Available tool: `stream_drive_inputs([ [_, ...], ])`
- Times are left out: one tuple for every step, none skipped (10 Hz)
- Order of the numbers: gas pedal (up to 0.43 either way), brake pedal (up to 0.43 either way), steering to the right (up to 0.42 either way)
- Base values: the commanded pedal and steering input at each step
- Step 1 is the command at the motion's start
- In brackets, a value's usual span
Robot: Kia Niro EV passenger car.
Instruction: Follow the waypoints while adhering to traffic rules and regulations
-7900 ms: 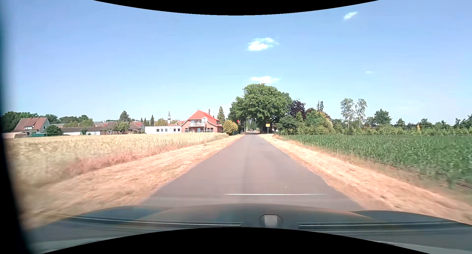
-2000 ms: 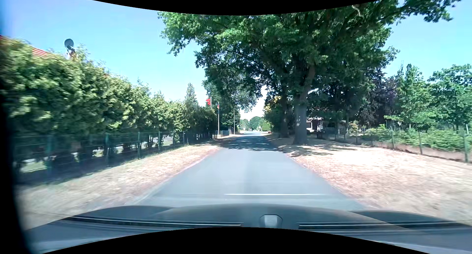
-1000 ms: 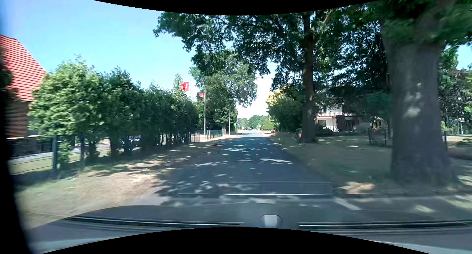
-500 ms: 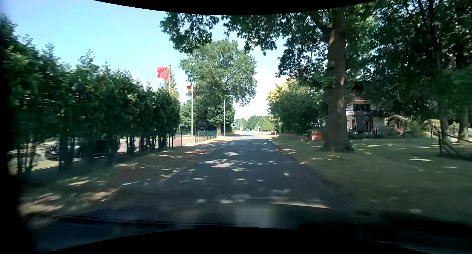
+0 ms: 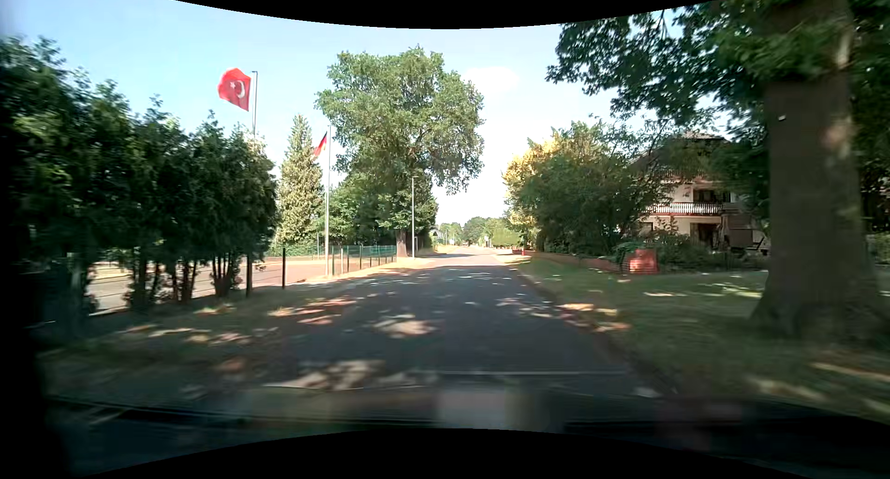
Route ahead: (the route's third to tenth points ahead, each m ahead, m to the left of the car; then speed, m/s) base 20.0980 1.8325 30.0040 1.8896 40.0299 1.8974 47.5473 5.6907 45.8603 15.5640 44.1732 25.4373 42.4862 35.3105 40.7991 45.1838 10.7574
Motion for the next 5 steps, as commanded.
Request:
stream_drive_inputs([
  [0.000,0.006,0.010],
  [0.000,0.006,0.010],
  [0.000,0.006,0.010],
  [0.000,0.006,0.010],
  [0.000,0.006,0.010],
])
